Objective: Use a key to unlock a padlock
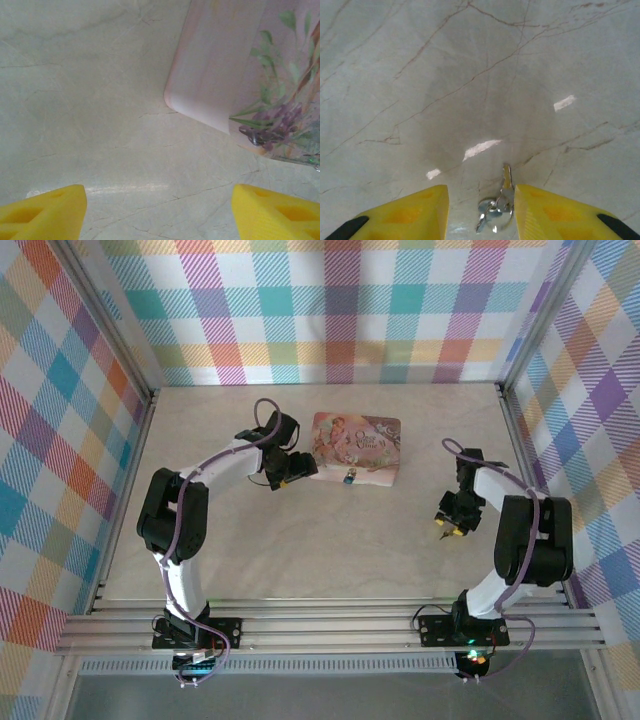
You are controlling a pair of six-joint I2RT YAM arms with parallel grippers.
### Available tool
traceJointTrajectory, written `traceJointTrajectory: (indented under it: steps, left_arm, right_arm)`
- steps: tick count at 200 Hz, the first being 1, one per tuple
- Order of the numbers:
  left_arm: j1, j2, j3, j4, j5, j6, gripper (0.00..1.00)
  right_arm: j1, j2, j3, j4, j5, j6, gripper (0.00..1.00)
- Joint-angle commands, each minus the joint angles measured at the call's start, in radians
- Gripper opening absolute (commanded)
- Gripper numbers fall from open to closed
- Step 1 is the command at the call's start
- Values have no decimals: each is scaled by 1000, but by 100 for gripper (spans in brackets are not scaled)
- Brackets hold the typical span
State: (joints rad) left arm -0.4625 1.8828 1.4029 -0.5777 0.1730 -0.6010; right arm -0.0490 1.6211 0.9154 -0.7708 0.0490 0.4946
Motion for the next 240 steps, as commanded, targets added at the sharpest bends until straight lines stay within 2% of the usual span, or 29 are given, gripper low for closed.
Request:
traceJointTrajectory:
  steps: [1, 54, 119, 156, 178, 189, 214, 240]
  left_arm:
    - [-10, -46, -10, -37, -20, 28, 76]
    - [-10, -56, -28, -36, -21, 26, 75]
    - [-10, -87, -50, -21, -25, 29, 75]
    - [-11, -135, -92, 21, -8, 41, 74]
    - [-10, -160, -110, 29, -9, 52, 74]
    - [-10, -168, -117, 28, -9, 56, 74]
    - [-11, -177, -129, 21, -10, 62, 74]
    - [-11, -175, -134, 21, -7, 62, 74]
  right_arm:
    - [4, 23, -7, 14, -8, 18, 39]
    - [5, 16, -32, 44, -66, 12, 30]
    - [36, -62, -55, 104, -190, 22, 0]
    - [66, -120, -58, 128, -222, 27, 0]
    - [73, -150, -51, 110, -200, 26, 0]
    - [74, -157, -42, 77, -161, 20, 6]
    - [72, -137, -11, -17, -55, 0, 32]
    - [72, -97, -2, -71, -23, -3, 45]
